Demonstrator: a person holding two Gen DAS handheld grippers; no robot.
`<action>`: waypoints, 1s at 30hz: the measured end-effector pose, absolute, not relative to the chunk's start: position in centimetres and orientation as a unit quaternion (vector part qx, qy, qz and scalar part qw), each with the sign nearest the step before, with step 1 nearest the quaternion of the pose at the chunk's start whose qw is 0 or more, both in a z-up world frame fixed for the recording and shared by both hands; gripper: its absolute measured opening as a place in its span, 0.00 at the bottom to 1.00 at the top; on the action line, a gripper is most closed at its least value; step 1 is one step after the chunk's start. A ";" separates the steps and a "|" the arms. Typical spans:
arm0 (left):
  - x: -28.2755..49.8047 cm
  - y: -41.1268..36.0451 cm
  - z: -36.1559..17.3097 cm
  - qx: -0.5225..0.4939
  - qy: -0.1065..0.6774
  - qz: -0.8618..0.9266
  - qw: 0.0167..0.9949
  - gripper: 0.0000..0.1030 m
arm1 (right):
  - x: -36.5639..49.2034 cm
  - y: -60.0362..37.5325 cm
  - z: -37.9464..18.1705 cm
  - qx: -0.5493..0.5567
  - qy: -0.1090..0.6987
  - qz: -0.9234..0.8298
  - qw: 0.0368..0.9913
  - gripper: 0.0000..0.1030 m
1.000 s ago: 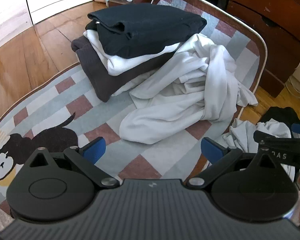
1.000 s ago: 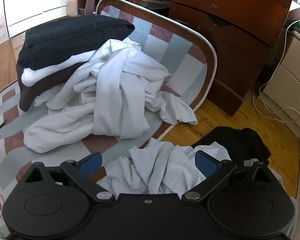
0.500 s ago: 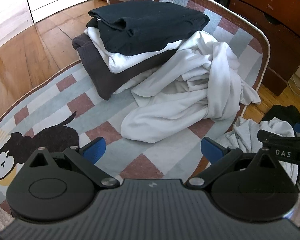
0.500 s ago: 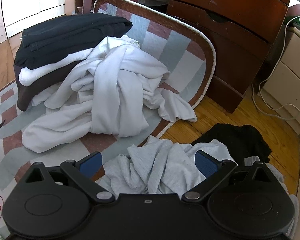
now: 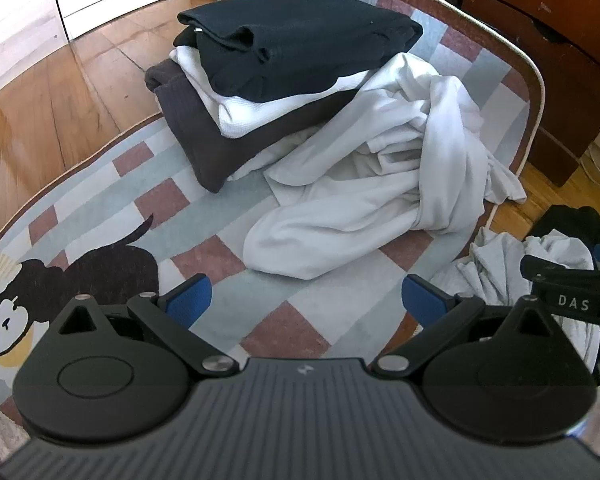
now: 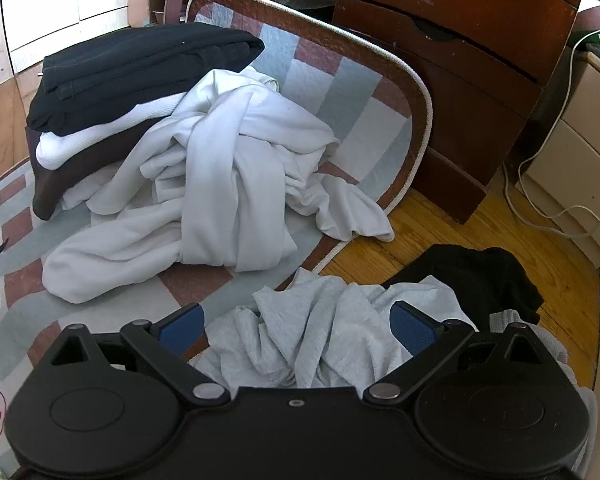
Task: Fold clothes
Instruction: 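Reach both grippers into the tangled white garment in the basket and close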
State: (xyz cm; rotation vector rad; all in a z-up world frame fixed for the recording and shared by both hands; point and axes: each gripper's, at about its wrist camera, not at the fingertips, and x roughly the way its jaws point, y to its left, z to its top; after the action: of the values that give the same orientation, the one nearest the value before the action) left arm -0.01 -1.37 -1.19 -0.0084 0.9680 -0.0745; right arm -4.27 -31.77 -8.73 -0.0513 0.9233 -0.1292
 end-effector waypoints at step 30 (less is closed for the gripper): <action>9.6 0.1 -10.7 -0.011 0.384 -0.116 0.916 0.06 | 8.6 -35.8 -12.9 0.139 0.388 -0.001 0.911 0.05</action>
State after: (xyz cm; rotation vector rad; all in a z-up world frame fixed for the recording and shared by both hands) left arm 9.60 0.14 -10.68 -0.0233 0.7902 -0.2379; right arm 8.63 -35.80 -12.89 0.2859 0.8008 -0.0018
